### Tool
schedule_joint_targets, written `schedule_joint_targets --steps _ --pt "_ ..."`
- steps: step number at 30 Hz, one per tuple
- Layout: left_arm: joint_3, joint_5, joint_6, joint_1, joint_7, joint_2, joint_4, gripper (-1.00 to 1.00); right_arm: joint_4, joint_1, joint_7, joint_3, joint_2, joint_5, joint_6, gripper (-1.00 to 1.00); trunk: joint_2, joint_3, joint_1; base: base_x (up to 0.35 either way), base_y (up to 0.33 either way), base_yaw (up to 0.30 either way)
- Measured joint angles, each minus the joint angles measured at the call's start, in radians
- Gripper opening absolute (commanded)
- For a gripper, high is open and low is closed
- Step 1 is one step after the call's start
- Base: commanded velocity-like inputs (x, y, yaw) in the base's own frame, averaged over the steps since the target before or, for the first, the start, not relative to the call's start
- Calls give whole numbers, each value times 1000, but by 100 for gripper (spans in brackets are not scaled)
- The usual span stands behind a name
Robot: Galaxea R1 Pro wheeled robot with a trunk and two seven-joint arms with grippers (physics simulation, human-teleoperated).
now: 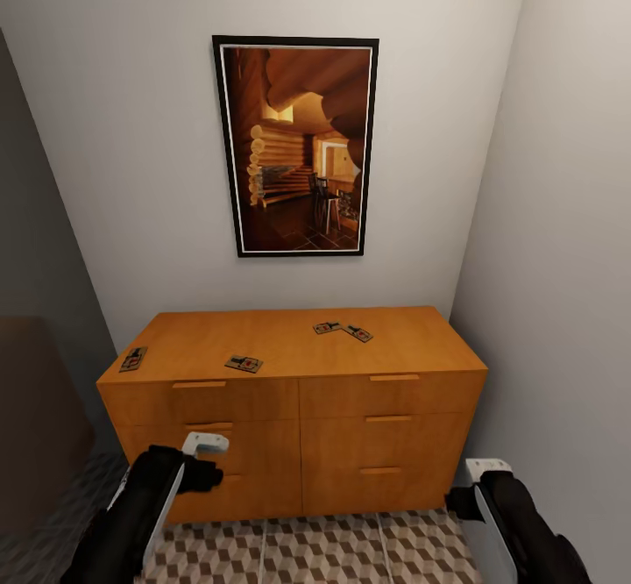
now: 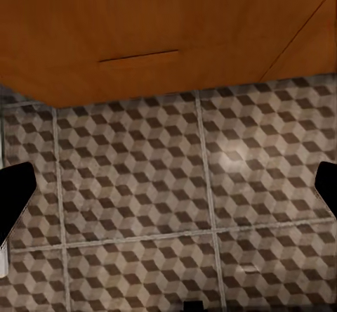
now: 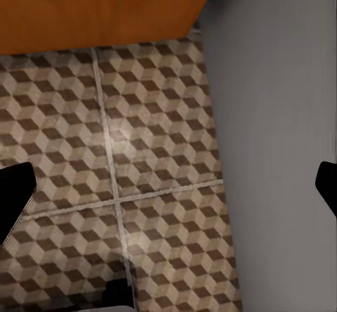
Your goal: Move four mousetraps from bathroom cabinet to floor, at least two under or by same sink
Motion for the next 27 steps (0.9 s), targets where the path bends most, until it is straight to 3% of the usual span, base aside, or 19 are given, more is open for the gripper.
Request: schedule_joint_targets --steps 16,27 --pt "-1 6 47 -208 0 -28 15 100 -30 -172 -3 4 6 0 124 100 0 0 0 0 0 0" --pt "0 10 52 -363 -1 -109 38 100 -25 -357 -5 7 20 -3 152 100 0 0 0 0 0 0"
